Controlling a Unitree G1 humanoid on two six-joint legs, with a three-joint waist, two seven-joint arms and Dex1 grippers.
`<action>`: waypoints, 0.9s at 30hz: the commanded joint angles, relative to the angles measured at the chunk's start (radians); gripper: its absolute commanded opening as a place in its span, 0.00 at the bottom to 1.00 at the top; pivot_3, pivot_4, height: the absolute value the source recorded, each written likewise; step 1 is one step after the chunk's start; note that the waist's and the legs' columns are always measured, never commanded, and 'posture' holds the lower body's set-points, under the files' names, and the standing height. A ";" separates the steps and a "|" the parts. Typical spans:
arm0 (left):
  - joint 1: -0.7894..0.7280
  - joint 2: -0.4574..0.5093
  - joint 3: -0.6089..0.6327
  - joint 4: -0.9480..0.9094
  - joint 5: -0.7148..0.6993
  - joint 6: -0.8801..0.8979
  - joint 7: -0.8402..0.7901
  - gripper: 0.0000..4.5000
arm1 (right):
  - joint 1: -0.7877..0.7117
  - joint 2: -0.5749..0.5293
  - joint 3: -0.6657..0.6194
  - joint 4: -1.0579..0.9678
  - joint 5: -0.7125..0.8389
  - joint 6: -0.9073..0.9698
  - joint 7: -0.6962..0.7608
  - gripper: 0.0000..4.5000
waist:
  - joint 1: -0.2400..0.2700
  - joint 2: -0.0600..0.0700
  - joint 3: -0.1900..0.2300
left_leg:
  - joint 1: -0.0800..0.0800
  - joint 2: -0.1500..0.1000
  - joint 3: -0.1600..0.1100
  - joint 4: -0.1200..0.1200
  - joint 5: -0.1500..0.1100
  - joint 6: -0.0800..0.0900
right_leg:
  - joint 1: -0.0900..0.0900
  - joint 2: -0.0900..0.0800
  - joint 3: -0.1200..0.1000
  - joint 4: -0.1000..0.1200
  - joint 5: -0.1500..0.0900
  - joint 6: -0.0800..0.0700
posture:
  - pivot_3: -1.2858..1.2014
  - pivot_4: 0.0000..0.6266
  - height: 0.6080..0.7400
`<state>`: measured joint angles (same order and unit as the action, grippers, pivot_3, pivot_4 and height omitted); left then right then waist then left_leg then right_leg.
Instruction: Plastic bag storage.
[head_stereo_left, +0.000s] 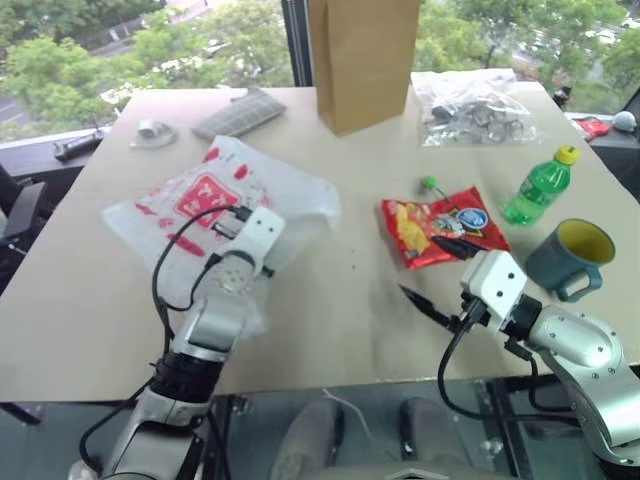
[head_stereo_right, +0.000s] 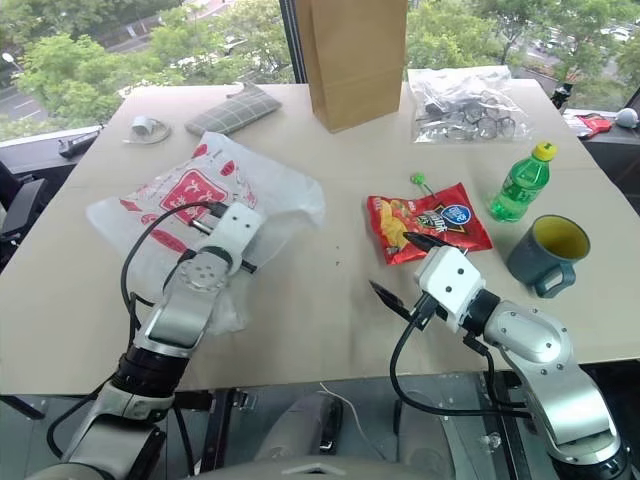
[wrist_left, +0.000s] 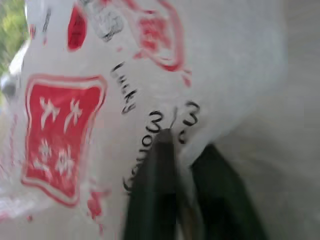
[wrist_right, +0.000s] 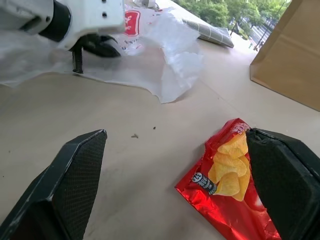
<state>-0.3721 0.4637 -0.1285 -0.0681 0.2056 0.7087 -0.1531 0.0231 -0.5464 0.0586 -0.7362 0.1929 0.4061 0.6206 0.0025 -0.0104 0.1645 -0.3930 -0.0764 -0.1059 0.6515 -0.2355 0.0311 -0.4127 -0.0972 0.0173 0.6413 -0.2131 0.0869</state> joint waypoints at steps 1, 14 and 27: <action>0.001 -0.028 0.114 0.098 -0.123 -0.051 -0.082 0.02 | -0.016 -0.005 -0.005 -0.021 -0.004 -0.022 -0.009 1.00 | 0.004 0.000 0.000 | 0.000 0.000 0.000 0.000 0.000 0.000 | 0.000 0.000 0.000 0.000 0.000 0.000 | 0.52 0.24 1.00; -0.223 0.069 0.538 0.026 -0.641 0.218 -0.296 0.02 | -0.017 -0.042 0.009 0.033 -0.113 -0.061 -0.041 1.00 | 0.001 -0.007 0.004 | -0.004 0.000 -0.002 0.001 0.000 -0.001 | -0.002 0.001 -0.001 0.000 0.002 -0.003 | 0.52 0.24 1.00; -0.323 0.178 0.487 -0.061 -0.672 0.289 -0.276 0.02 | -0.142 -0.152 0.139 0.453 -0.577 -0.335 -0.203 1.00 | -0.007 -0.009 0.006 | -0.004 -0.001 -0.001 0.000 0.003 -0.005 | -0.002 0.001 0.000 -0.001 0.002 -0.004 | 0.52 0.24 1.00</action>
<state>-0.6716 0.6246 0.3624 -0.0913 -0.4559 0.9985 -0.4310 -0.0924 -0.6878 0.2009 -0.3095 -0.3328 0.1178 0.4553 -0.0046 -0.0197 0.1705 -0.3967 -0.0775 -0.1063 0.6517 -0.2329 0.0263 -0.4147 -0.0969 0.0176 0.6407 -0.2111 0.0833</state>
